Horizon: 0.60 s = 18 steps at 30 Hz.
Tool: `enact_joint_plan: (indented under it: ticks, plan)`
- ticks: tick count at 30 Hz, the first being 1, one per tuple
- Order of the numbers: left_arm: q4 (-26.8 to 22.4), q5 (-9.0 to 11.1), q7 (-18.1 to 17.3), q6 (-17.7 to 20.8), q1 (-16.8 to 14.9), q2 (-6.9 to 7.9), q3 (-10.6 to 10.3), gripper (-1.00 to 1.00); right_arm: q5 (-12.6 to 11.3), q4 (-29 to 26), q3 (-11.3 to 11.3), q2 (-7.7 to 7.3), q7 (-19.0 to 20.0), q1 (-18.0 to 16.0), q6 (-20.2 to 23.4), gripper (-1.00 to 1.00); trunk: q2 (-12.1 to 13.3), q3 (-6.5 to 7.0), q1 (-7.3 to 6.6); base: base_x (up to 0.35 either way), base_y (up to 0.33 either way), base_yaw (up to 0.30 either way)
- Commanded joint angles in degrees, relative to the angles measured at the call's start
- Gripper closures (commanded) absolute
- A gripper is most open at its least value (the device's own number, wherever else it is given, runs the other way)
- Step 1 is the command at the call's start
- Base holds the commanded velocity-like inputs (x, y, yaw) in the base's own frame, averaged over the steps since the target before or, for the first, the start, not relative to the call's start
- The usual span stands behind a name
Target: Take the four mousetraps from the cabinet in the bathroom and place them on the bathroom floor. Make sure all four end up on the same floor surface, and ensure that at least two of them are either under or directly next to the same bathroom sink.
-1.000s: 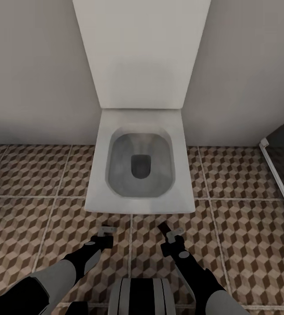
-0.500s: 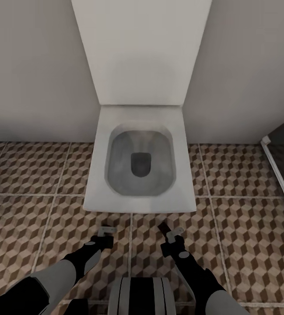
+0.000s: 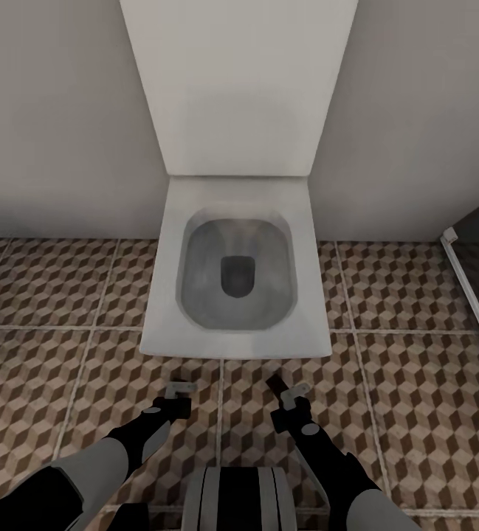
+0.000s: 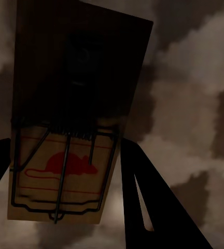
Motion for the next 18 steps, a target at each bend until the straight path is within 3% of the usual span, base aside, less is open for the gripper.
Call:
enact_joint_plan:
  ticks: [1,18]
  plan:
    - [-0.1,0.3,0.5,0.0,0.0,0.01,-0.5,1.0,0.5,-0.1,0.2,-0.03,-0.3,0.0,0.5,1.0,0.0,-0.03,-0.01,0.0,0.0,0.0]
    - [-0.1,0.3,0.5,0.0,0.0,0.05,-0.5,1.0,0.5,-0.1,0.2,-0.04,-0.3,0.0,0.5,1.0,0.0,-0.03,-0.01,0.0,0.0,0.0]
